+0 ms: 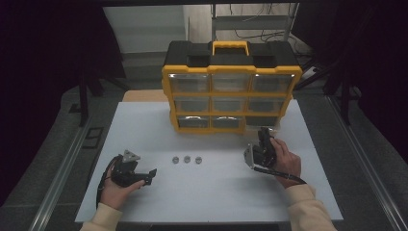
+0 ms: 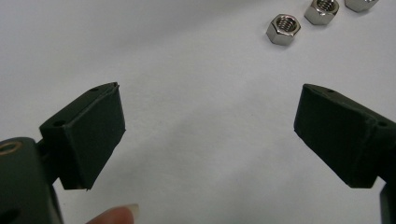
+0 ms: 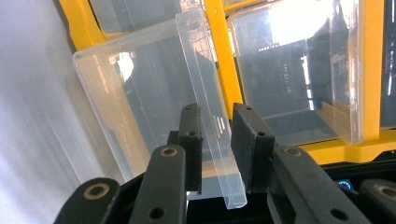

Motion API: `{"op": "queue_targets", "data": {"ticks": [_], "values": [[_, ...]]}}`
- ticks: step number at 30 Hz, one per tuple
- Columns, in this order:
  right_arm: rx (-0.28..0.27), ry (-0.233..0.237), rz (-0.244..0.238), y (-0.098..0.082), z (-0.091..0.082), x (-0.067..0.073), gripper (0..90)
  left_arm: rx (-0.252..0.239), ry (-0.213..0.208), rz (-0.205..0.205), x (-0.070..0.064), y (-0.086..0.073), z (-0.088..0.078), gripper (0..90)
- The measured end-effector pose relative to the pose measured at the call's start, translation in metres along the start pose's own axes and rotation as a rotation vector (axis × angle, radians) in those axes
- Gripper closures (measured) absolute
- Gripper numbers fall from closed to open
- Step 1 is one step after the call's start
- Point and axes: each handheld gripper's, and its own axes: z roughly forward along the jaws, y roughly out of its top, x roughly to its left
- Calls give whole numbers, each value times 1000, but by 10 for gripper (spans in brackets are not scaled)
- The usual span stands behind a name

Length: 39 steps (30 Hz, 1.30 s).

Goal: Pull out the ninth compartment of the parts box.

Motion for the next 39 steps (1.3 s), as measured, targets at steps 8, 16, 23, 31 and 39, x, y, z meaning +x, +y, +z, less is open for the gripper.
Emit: {"op": "queue_targets", "data": {"ticks": [8,16,23,31,39], "values": [[-6,-3,1,-1,-7,1,741,-1,0,0,0,0,0,88],[-6,-4,7,-1,-12,2,740,-1,0,0,0,0,0,87],[-6,-6,-5,-2,-15,2,739,-1,1,0,0,0,0,87],[-2,-6,4,-3,-18,3,742,-3,1,1,0,0,-1,87],[-18,-3,-10,-2,-18,1,747,-1,1,1,0,0,0,87]]}}
